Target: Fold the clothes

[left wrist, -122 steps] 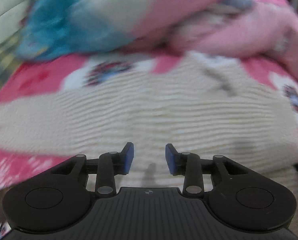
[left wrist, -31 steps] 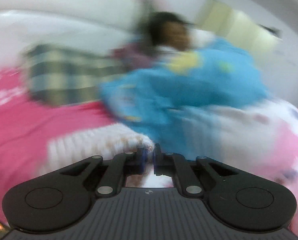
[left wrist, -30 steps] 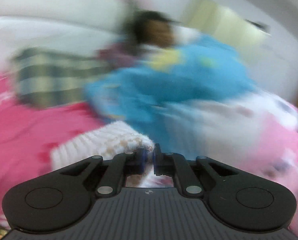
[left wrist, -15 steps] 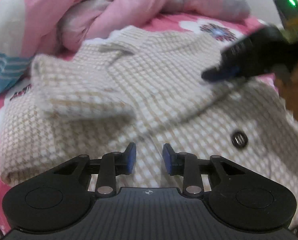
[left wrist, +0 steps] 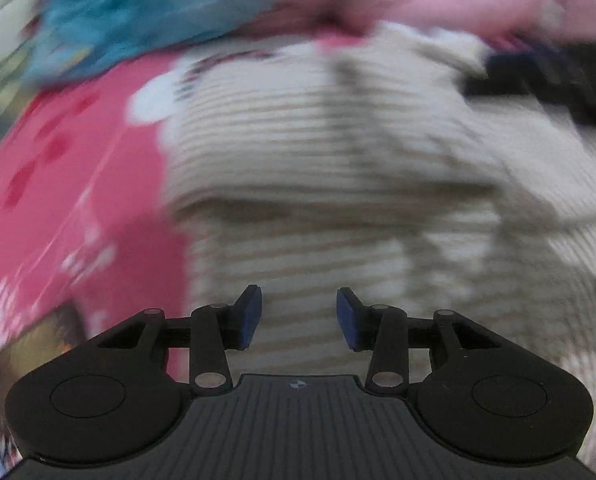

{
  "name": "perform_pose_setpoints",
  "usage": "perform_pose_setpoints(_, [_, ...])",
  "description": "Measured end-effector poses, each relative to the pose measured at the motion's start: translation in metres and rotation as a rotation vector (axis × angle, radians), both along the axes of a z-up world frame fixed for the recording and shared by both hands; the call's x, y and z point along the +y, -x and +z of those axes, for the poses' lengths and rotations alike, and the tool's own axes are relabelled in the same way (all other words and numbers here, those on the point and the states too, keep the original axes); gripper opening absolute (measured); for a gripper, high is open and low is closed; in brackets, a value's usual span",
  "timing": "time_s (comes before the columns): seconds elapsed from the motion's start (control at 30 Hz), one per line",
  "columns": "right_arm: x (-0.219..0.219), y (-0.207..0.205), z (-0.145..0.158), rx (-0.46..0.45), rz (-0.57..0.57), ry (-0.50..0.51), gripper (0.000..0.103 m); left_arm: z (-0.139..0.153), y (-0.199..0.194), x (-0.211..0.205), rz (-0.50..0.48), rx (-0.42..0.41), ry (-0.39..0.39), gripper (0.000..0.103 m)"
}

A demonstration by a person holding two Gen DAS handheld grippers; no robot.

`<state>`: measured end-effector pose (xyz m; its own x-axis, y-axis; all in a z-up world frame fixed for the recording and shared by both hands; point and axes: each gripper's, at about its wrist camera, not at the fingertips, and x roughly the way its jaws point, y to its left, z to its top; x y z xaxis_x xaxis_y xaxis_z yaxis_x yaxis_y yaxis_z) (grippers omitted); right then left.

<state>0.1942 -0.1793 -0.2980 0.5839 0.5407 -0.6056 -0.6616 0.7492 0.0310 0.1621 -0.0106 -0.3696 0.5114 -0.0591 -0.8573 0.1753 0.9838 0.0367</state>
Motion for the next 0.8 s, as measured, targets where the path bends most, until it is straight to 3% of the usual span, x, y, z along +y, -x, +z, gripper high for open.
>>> perform_pose_setpoints(0.17, [0.054, 0.025, -0.025, -0.091, 0.193, 0.237, 0.058, -0.003, -0.011, 0.031, 0.141, 0.003, 0.034, 0.042])
perform_pose_setpoints(0.3, [0.074, 0.032, -0.043, -0.186, 0.097, 0.374, 0.051, -0.005, -0.02, 0.056, 0.254, 0.005, 0.062, 0.043])
perform_pose_setpoints(0.4, [0.056, 0.02, -0.029, -0.12, -0.061, 0.243, 0.016, -0.005, -0.02, 0.058, 0.269, -0.012, 0.064, 0.043])
perform_pose_setpoints(0.43, [0.048, 0.016, -0.023, -0.092, -0.12, 0.192, 0.014, -0.006, -0.022, 0.058, 0.27, -0.02, 0.06, 0.043])
perform_pose_setpoints(0.57, [-0.013, 0.006, 0.011, -0.008, -0.406, -0.04, 0.011, -0.009, -0.033, 0.053, 0.265, -0.048, 0.042, 0.043])
perform_pose_setpoints(0.7, [-0.099, 0.016, 0.037, 0.008, -0.67, -0.256, 0.011, -0.012, -0.042, 0.049, 0.25, -0.069, 0.017, 0.044])
perform_pose_setpoints(0.8, [-0.148, 0.022, 0.027, 0.049, -0.816, -0.325, 0.011, -0.014, -0.042, 0.045, 0.218, -0.074, 0.006, 0.057])
